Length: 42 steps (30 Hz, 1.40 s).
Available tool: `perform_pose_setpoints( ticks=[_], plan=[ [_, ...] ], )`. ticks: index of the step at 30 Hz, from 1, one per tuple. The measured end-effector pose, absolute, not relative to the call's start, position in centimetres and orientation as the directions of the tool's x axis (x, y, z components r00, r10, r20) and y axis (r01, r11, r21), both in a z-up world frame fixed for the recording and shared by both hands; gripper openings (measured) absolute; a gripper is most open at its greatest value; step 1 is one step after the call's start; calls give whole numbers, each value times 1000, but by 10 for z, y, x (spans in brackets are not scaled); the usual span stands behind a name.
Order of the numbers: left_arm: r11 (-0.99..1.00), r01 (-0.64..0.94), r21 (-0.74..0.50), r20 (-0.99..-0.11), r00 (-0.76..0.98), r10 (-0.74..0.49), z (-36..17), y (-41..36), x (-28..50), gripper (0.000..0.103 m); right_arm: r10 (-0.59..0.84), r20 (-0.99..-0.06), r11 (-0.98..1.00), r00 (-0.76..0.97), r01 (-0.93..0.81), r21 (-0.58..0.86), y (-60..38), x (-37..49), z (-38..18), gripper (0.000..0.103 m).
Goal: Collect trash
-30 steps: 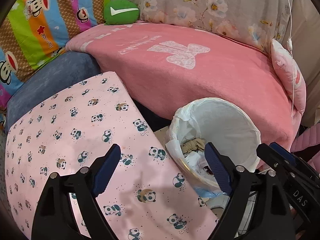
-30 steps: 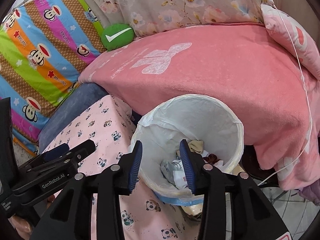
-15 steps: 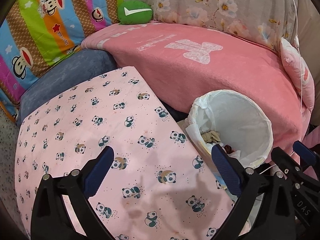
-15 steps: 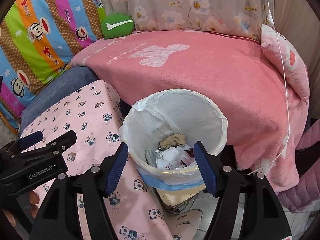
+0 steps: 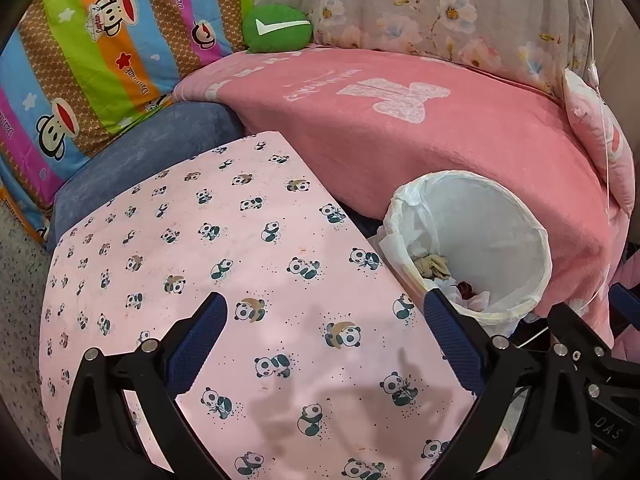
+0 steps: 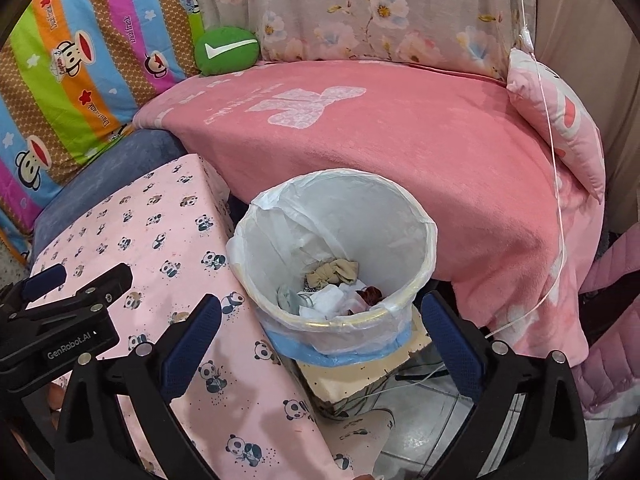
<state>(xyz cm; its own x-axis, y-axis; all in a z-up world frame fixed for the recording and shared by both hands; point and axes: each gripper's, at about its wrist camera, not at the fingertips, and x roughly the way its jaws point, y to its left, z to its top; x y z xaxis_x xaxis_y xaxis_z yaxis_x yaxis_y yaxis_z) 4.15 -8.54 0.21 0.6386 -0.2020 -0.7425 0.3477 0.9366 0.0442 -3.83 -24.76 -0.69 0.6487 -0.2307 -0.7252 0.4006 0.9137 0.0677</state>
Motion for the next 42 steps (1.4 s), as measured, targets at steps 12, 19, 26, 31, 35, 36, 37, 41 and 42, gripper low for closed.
perform_pose_setpoints(
  ticks=[12, 19, 26, 31, 35, 36, 37, 41, 42],
  plan=[
    [941, 330, 72, -742, 649, -171, 1, -91, 31, 95, -274, -718, 912, 640, 410, 18, -246, -50, -11, 99],
    [935, 345, 76, -750, 638, -174, -2, -98, 26, 95, -278, -722, 911, 634, 413, 13, -251, -54, -11, 99],
    [932, 352, 79, -752, 635, -176, -3, -102, 22, 95, -284, -727, 906, 626, 422, 10, -253, -55, -13, 99],
    [933, 350, 83, -755, 633, -170, -4, -103, 20, 95, -282, -729, 906, 624, 422, 11, -255, -57, -14, 99],
    [934, 348, 81, -753, 636, -171, -3, -102, 19, 95, -282, -728, 906, 625, 423, 12, -255, -57, -15, 99],
    [934, 346, 83, -753, 636, -169, -3, -102, 19, 95, -282, -728, 906, 624, 424, 12, -255, -57, -15, 99],
    [935, 345, 84, -752, 637, -168, -3, -103, 19, 95, -283, -729, 905, 624, 425, 12, -255, -57, -16, 99],
    [935, 342, 93, -753, 639, -159, -4, -103, 18, 95, -286, -729, 903, 622, 429, 12, -254, -57, -17, 99],
    [935, 341, 96, -753, 640, -156, -4, -104, 18, 95, -285, -729, 903, 623, 429, 13, -255, -58, -18, 99]
  ],
)
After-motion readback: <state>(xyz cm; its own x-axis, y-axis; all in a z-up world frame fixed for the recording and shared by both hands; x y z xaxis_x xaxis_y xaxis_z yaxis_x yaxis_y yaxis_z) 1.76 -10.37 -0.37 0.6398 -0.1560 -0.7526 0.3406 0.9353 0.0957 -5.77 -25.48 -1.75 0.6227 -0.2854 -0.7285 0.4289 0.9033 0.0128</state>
